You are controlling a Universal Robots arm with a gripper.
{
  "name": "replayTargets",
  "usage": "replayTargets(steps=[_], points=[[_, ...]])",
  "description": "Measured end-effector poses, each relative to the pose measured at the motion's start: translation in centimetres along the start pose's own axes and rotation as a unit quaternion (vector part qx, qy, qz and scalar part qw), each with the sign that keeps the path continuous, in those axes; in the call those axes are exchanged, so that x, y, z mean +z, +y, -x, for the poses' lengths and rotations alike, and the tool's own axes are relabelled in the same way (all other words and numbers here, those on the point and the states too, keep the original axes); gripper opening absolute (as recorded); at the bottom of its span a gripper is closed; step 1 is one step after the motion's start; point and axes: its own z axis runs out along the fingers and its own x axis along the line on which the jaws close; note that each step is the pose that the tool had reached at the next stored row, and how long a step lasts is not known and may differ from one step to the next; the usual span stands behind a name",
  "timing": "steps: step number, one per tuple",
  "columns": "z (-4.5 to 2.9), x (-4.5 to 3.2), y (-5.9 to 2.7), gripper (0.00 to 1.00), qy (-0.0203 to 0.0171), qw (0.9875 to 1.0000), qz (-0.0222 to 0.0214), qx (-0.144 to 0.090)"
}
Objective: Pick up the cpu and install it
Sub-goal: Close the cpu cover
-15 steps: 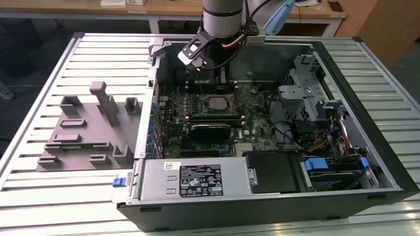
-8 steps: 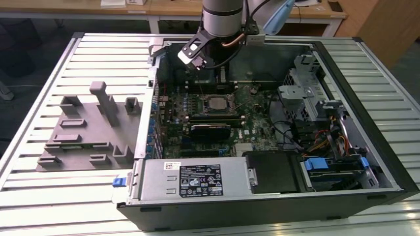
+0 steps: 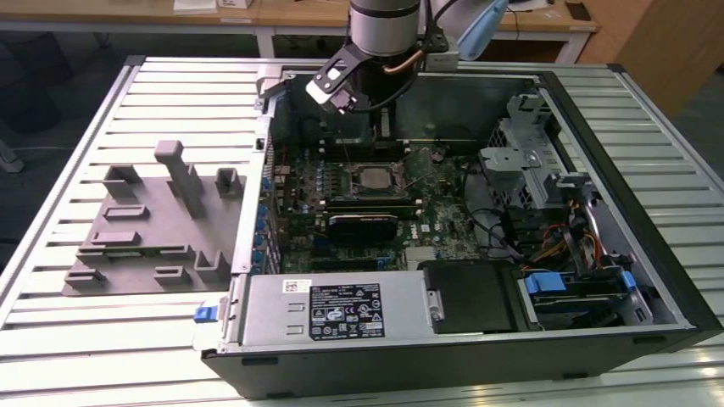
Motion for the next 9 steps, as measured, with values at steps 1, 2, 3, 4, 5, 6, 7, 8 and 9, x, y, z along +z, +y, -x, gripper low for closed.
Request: replayTargets(steps=[1, 2, 3, 4, 5, 6, 7, 8, 9], points=[[0.00, -0.18, 0.01, 0.11, 0.0000, 1.0000, 0.0000, 0.000], [0.01, -0.38, 0.03, 0.11, -0.0001, 1.0000, 0.0000, 0.000], [0.01, -0.57, 0.03, 0.11, -0.0001, 1.0000, -0.0001, 0.000], [0.02, -0.77, 0.05, 0.11, 0.0000, 1.0000, 0.0000, 0.000], [0.02, -0.96, 0.06, 0.11, 0.0000, 1.0000, 0.0000, 0.000], [0.02, -1.15, 0.07, 0.11, 0.0000, 1.0000, 0.0000, 0.000], [0.03, -1.29, 0.08, 0.11, 0.0000, 1.0000, 0.0000, 0.000], [0.03, -1.39, 0.09, 0.11, -0.0001, 1.0000, -0.0001, 0.000], [0.03, -1.43, 0.09, 0.11, 0.0000, 1.0000, 0.0000, 0.000]])
